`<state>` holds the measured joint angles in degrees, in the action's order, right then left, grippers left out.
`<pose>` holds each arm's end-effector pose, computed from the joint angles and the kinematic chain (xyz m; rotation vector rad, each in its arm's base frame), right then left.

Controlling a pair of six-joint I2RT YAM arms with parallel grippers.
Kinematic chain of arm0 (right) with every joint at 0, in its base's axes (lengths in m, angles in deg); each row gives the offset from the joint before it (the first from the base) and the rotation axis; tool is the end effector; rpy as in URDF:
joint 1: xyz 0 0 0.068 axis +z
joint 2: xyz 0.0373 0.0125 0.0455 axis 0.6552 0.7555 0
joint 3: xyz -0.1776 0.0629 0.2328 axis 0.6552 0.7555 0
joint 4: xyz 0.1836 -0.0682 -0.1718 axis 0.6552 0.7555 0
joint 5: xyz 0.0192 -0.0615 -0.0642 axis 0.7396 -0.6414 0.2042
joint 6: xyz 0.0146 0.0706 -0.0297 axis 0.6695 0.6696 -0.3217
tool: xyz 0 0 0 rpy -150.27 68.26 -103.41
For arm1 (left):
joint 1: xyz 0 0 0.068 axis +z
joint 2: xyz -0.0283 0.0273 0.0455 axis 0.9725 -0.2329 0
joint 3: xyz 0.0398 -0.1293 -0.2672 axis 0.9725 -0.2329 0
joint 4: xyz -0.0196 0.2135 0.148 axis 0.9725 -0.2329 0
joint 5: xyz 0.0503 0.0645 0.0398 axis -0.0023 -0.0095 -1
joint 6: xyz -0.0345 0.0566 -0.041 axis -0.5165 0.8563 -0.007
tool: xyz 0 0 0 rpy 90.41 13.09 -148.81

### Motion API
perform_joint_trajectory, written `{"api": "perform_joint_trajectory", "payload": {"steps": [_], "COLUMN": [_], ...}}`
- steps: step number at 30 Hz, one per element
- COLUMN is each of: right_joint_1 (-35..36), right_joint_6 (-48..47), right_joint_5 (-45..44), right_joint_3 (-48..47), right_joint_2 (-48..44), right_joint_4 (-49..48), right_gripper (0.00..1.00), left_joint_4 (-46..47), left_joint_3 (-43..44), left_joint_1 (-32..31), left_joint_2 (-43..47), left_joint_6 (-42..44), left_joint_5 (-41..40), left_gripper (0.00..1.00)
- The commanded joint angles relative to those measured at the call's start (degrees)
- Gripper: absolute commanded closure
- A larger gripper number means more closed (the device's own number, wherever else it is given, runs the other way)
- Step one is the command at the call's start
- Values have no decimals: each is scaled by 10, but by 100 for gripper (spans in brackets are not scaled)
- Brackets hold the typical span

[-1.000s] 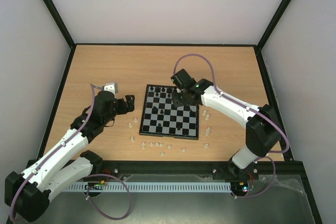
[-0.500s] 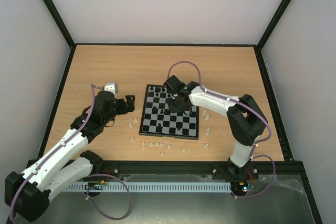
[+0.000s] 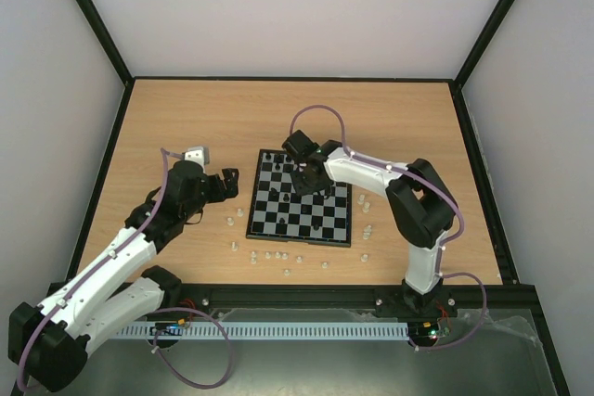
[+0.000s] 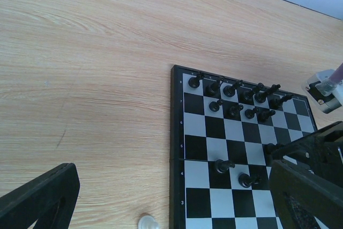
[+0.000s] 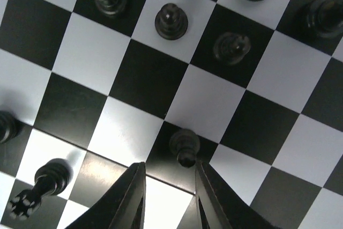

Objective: Set up the chess pieces on the board
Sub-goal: Move the chess piece to the chessboard.

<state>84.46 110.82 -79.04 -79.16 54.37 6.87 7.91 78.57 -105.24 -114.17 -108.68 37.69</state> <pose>0.3074 0.2788 0.1910 -0.4386 2.5852 0.2183 0.1780 -0.0884 0.2650 -0.1388 2.0984 -0.5276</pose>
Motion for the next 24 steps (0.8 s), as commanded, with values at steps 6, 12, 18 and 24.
{"api": "perform_joint_trajectory", "payload": {"steps": [6, 12, 18, 24], "right_joint_1": [1, -1, -4, -7], "right_joint_6": [-6, -12, -13, -14], "right_joint_5": [-48, -51, -51, -54], "right_joint_3": [-38, -53, -51, -46], "right_joint_2": [29, 46, 51, 54], "right_joint_4": [26, 27, 30, 28], "right_gripper": [74, 77, 77, 83], "left_joint_4": [6, 7, 6, 8], "left_joint_3": [-9, -9, -10, -10], "left_joint_1": [-2, -3, -3, -3], "left_joint_2": [-8, -10, -11, -16], "left_joint_6": [2, 3, 2, 2], "left_joint_5": [-2, -3, -5, -7], "left_gripper": [0, 0, 0, 1]}}
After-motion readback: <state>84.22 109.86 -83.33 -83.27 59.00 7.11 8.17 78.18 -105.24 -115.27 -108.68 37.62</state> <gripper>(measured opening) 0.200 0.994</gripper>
